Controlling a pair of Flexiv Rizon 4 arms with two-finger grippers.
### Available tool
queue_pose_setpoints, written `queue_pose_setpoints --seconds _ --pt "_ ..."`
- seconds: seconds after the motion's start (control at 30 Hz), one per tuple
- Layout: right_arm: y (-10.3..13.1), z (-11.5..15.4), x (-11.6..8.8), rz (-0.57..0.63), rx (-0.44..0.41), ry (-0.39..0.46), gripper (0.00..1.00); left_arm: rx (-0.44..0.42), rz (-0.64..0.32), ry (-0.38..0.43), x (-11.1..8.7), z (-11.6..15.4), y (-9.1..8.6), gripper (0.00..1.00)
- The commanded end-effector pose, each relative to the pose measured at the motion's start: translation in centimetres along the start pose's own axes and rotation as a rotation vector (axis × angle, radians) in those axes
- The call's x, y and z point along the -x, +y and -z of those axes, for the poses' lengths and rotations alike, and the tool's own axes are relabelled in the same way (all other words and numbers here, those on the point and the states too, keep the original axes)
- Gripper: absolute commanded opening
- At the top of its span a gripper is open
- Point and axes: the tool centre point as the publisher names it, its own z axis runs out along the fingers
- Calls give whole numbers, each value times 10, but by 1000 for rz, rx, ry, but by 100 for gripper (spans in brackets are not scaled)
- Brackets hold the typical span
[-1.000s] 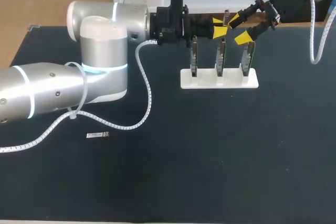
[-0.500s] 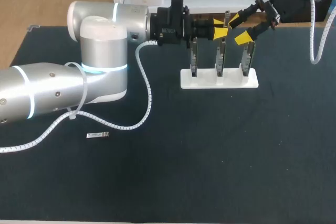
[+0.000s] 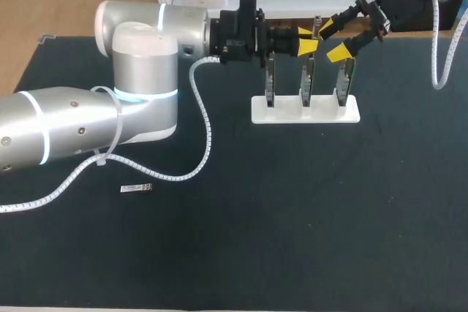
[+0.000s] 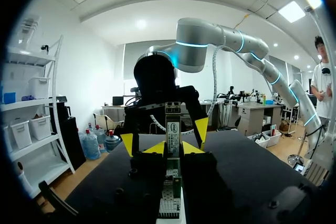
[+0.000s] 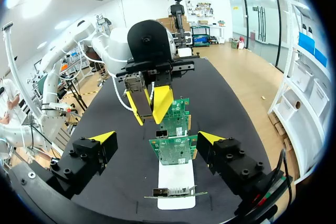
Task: Pick up the optical module with the left hand, and insert it into the network port with the right hand.
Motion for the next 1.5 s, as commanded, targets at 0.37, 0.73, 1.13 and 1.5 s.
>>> queue_pose_setpoints --seconds 0.37,0.73,1.13,1.5 --pt "0 2 2 3 -56 2 100 -8 2 3 0 -1 3 0" --pt "1 13 22 24 -136 -43 100 -8 2 3 0 -1 3 0" --pt "12 13 45 61 -117 -66 100 -8 2 3 0 -1 3 0" --pt "20 10 54 76 -115 -66 100 -8 2 3 0 -1 3 0"
